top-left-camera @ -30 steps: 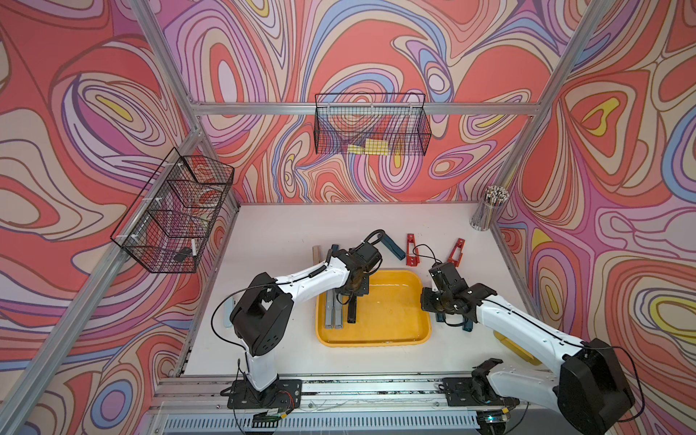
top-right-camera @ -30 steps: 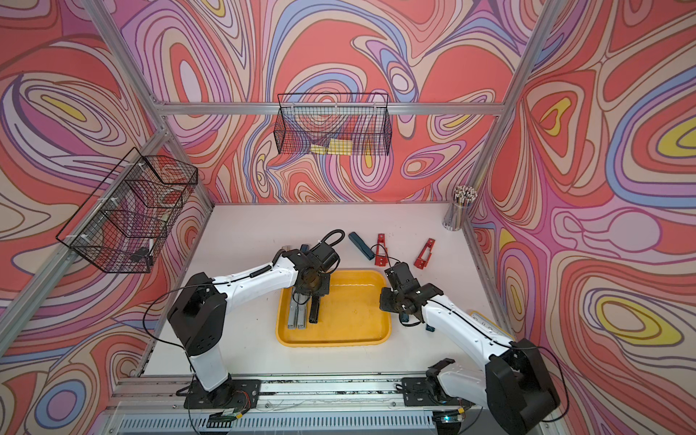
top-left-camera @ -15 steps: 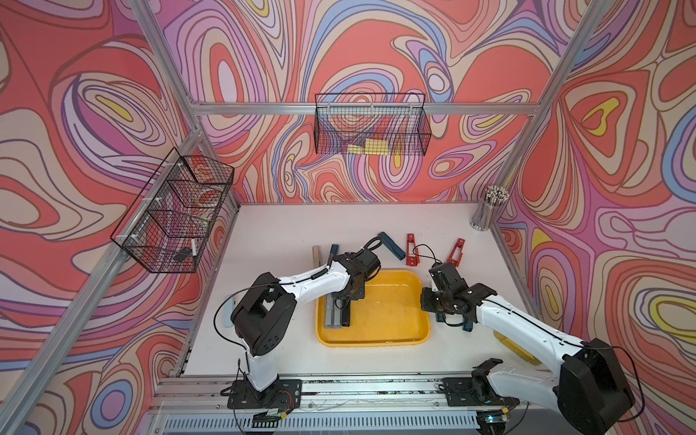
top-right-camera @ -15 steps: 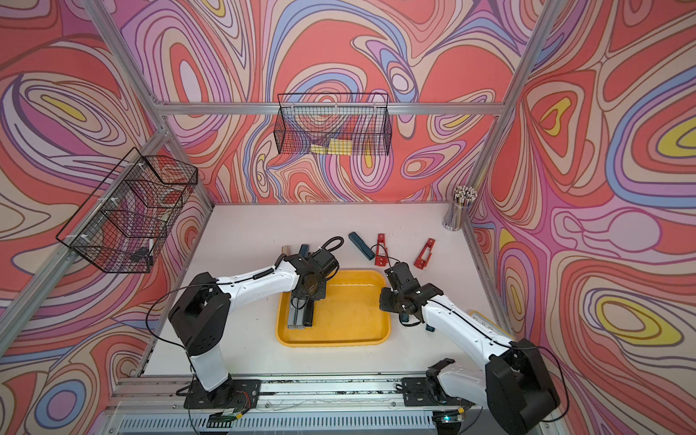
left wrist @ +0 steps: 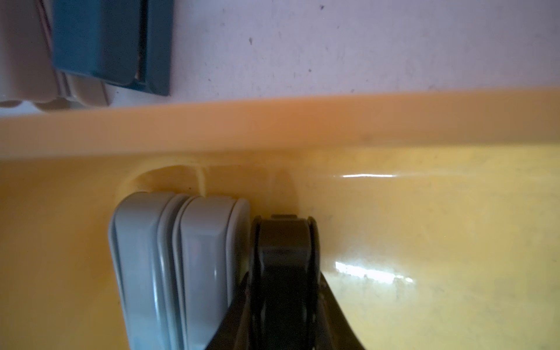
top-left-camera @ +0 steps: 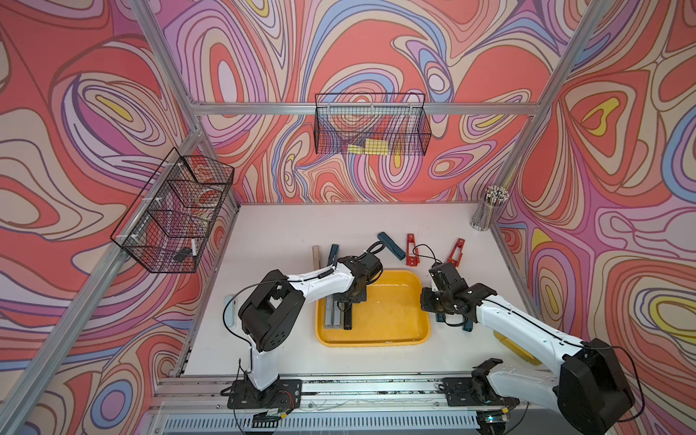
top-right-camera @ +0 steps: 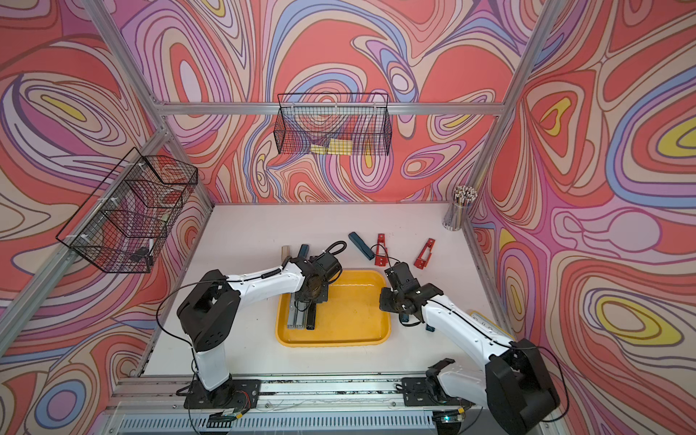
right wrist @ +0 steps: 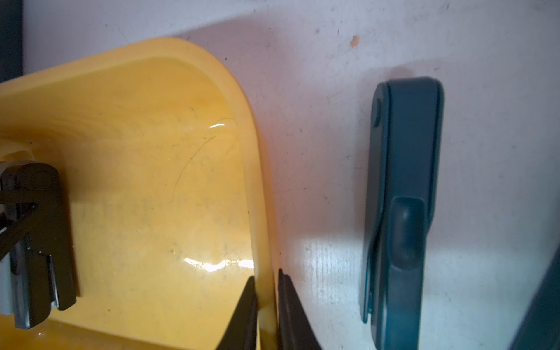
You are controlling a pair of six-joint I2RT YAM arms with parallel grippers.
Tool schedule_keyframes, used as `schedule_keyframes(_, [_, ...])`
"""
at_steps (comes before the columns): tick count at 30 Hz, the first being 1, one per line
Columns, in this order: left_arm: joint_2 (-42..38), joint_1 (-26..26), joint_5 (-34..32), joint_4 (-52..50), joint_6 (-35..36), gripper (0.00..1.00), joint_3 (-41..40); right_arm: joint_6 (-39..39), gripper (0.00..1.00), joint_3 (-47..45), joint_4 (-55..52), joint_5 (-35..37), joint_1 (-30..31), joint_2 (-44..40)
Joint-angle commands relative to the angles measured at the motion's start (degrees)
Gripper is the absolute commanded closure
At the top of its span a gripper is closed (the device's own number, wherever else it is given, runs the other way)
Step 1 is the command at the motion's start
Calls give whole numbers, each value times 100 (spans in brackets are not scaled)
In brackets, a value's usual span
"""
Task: Put the pruning pliers into the storage box
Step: Place the pruning pliers in the storage box.
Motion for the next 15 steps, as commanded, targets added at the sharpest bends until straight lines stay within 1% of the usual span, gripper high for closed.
schedule_keyframes(1, [91, -52, -105, -68, -142, 100, -43, -24, 83, 20, 112, -90, 22, -5])
schedule_keyframes(3, [99, -47, -94, -43, -133, 99, -57, -37, 83, 37, 109, -99, 23, -13])
schedule_keyframes(11, [156, -53, -121, -97, -90, 77, -24, -52, 83, 72, 98, -104, 22, -13])
schedule_keyframes(15, [148, -49, -146, -142, -64, 71, 5, -51, 83, 58, 103, -115, 26, -27])
